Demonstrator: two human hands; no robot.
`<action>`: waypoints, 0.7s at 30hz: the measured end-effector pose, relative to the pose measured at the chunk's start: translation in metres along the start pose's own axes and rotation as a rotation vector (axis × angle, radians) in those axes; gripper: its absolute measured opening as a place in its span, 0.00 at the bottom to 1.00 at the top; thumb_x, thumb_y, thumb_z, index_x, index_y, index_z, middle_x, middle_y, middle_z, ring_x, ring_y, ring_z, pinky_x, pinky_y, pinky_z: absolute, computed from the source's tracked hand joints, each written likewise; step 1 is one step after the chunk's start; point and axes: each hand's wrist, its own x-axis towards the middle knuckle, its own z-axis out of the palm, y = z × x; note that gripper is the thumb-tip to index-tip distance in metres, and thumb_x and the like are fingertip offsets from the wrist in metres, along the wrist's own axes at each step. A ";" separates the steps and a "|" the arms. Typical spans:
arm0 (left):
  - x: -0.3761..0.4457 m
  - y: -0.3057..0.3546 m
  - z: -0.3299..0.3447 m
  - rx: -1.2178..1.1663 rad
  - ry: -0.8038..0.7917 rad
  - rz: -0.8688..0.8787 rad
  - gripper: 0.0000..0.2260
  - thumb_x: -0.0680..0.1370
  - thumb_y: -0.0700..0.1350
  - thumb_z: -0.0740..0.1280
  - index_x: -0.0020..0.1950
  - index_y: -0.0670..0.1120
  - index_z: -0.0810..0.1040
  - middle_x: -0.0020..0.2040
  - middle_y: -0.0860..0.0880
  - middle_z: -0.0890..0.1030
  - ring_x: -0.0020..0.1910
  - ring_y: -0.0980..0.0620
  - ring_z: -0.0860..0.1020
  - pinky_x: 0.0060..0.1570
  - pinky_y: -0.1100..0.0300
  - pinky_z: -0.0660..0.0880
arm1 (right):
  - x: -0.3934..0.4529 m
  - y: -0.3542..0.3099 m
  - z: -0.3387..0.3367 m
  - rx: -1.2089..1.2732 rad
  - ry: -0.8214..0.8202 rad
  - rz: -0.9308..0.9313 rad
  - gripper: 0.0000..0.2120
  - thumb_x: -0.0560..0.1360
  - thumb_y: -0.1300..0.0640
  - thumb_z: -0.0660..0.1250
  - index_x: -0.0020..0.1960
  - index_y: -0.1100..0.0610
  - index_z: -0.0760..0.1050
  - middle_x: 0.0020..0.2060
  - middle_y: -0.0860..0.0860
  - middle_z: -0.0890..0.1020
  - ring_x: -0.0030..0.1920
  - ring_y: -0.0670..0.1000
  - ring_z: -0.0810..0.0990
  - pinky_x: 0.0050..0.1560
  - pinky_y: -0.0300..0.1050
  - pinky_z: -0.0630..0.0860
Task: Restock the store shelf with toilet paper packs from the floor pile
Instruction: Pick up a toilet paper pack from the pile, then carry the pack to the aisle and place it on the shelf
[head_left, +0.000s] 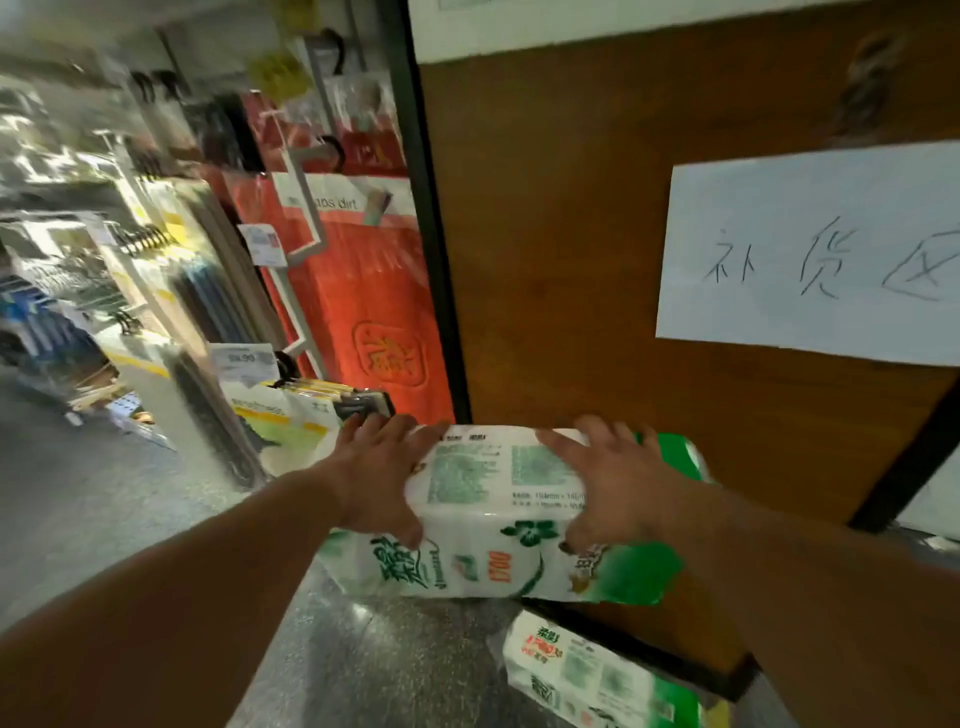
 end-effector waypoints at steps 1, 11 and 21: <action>-0.015 -0.006 -0.023 -0.010 0.005 -0.023 0.60 0.62 0.66 0.77 0.82 0.61 0.39 0.79 0.48 0.55 0.79 0.41 0.50 0.77 0.36 0.42 | -0.005 -0.009 -0.026 -0.011 0.004 -0.024 0.59 0.63 0.34 0.75 0.81 0.38 0.39 0.79 0.52 0.53 0.78 0.61 0.52 0.76 0.72 0.42; -0.193 -0.113 -0.191 -0.117 0.082 -0.268 0.60 0.57 0.69 0.75 0.80 0.65 0.43 0.72 0.50 0.65 0.74 0.42 0.59 0.74 0.33 0.53 | -0.017 -0.158 -0.238 -0.072 0.072 -0.252 0.58 0.64 0.37 0.77 0.80 0.36 0.42 0.80 0.50 0.54 0.78 0.60 0.55 0.76 0.68 0.47; -0.414 -0.218 -0.300 -0.175 0.172 -0.620 0.61 0.51 0.69 0.75 0.80 0.67 0.48 0.72 0.51 0.67 0.72 0.43 0.63 0.72 0.36 0.63 | -0.027 -0.373 -0.373 0.000 0.169 -0.541 0.55 0.64 0.40 0.79 0.80 0.35 0.47 0.80 0.48 0.57 0.77 0.60 0.59 0.73 0.69 0.60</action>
